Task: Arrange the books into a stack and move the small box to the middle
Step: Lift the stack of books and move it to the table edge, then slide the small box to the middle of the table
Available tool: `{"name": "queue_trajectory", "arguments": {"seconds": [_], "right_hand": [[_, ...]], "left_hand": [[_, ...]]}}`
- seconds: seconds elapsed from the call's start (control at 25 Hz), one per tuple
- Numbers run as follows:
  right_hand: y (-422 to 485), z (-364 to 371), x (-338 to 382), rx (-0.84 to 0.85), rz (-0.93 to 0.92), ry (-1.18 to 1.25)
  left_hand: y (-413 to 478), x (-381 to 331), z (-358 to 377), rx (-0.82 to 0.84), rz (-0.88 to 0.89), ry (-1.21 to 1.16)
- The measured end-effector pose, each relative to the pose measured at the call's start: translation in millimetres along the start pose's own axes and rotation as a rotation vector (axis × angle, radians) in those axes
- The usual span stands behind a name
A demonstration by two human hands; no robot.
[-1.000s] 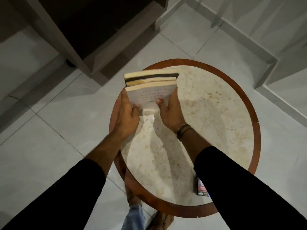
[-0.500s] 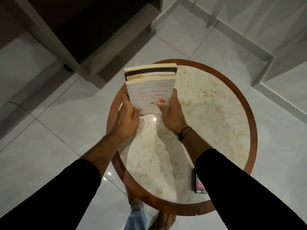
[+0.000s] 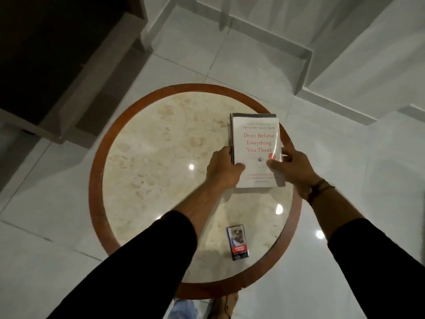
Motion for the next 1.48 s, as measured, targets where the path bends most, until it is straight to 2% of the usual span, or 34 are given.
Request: {"name": "queue_trajectory", "arguments": {"seconds": [0.24,0.32,0.4,0.52,0.6,0.68,0.76,0.8,0.92,1.04,1.2,1.28,1.48], "right_hand": [[25.6,-32.9,-49.9,-0.136,0.154,-0.081],[29.9,-36.2,-50.7,-0.168,0.193,-0.048],[34.0,7.1,-25.8,-0.128,0.159,-0.114],[32.4,-4.5,-19.8,-0.268,0.172,-0.179],[14.1,46.6,-0.4,-0.318,-0.012,-0.387],[-23.8,32.6,7.7,-0.457,-0.204,-0.384],[-73.1,36.2,-8.4,-0.438,-0.351,-0.351],[-96.2,38.7,-24.7,-0.409,-0.359,-0.355],[-145.6,58.3,-71.9,-0.342,-0.277,-0.42],[-175.5,72.0,-98.3,-0.345,-0.245,-0.54],[-187.8,95.5,-122.3,-0.321,-0.203,-0.649],[-189.4,100.1,-135.1,-0.329,-0.108,-0.642],[-192.0,110.0,-136.5,-0.317,-0.073,-0.598]], "left_hand": [[9.1,-3.2,43.8,-0.026,-0.047,0.12],[12.0,-10.4,37.5,-0.097,-0.035,0.162],[7.5,17.4,-7.0,-0.198,-0.088,0.112],[2.4,13.3,-10.2,-0.166,-0.081,0.105],[-20.4,63.3,-62.2,-0.283,-0.09,0.105],[-43.7,73.2,-77.7,-0.367,0.0,0.161],[-77.2,101.1,-88.1,-0.42,0.081,0.283],[-89.9,115.5,-95.2,-0.451,0.107,0.392],[-106.6,157.8,-124.1,-0.507,0.136,0.623],[-106.8,176.9,-132.9,-0.524,0.141,0.797],[-111.4,215.1,-148.8,-0.549,0.099,0.861],[-111.2,222.3,-148.8,-0.55,0.108,0.882],[-110.3,224.1,-147.6,-0.569,0.123,0.876]]}}
Point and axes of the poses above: each hand's wrist, its own y-axis towards the middle knuckle, its own z-axis out of the palm, x = y × z, the point moved 10 cm from there along y, towards the middle knuckle, and after that the axes turned 3 degrees about -x, right-handed, at the moved point
